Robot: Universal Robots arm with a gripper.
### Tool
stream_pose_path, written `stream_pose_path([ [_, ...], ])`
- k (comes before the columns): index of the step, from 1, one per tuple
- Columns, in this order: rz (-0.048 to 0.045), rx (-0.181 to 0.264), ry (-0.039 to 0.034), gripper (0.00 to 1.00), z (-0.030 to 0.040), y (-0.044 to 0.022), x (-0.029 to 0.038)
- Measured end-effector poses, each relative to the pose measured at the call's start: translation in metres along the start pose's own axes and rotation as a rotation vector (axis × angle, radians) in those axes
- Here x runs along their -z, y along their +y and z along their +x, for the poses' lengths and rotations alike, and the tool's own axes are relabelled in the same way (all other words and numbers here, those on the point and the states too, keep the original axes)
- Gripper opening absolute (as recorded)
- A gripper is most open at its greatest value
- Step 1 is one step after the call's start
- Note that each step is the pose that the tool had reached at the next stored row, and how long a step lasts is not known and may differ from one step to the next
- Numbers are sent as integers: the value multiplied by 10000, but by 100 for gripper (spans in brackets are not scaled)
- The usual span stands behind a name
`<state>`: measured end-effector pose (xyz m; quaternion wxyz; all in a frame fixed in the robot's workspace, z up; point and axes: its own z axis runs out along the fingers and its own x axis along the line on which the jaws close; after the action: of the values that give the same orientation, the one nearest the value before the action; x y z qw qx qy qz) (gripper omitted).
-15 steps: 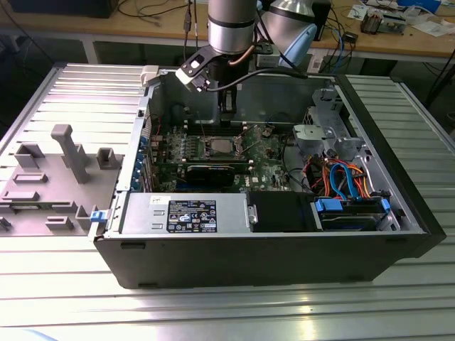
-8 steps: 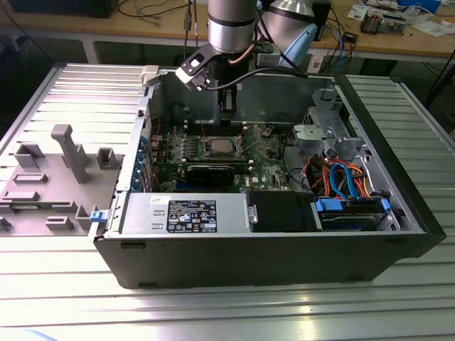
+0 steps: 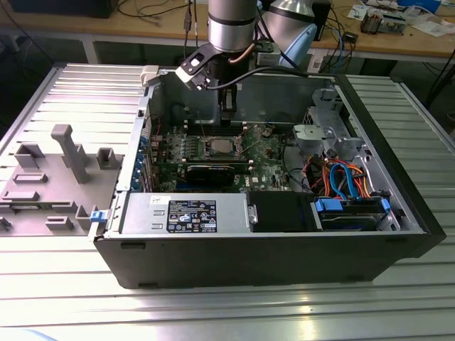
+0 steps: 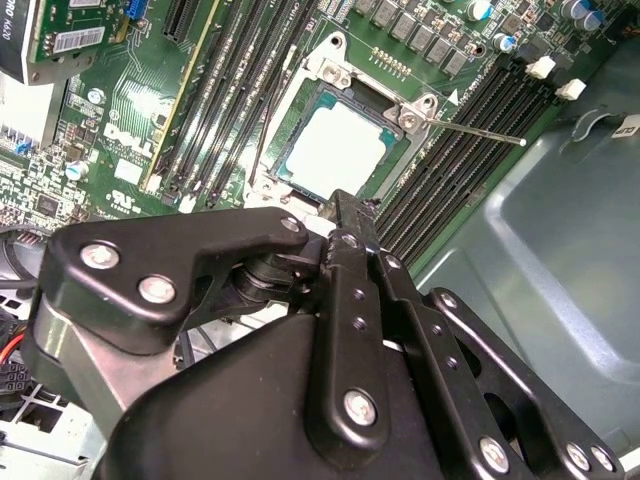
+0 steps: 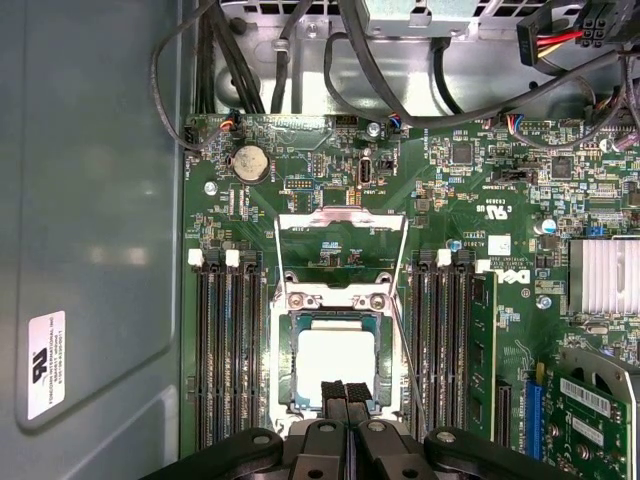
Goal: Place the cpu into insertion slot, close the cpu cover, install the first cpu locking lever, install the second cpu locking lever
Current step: 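Close the cpu cover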
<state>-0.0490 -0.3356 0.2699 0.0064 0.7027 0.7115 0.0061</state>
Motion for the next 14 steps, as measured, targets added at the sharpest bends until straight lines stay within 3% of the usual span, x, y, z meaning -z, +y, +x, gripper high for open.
stream_pose_path([
  [14,0,1,-29,11,0,0,10],
])
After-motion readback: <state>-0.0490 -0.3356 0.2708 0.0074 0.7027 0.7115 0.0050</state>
